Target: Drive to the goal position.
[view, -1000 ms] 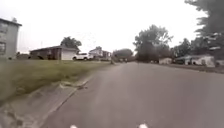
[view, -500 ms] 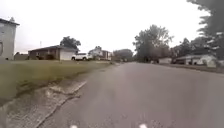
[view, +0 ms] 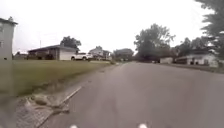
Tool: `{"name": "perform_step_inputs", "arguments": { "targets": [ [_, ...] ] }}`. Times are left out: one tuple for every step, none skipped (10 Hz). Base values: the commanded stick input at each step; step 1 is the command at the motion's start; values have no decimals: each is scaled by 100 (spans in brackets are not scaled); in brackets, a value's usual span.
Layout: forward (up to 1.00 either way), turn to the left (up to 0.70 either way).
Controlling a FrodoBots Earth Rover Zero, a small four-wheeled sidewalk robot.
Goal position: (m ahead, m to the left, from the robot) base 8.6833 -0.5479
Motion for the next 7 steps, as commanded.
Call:
{"name": "perform_step_inputs", "arguments": {
  "targets": [
    [100, 0],
    [100, 0],
    [100, 0],
    [100, 0],
    [100, 0],
    [100, 0],
    [100, 0]
  ]
}}
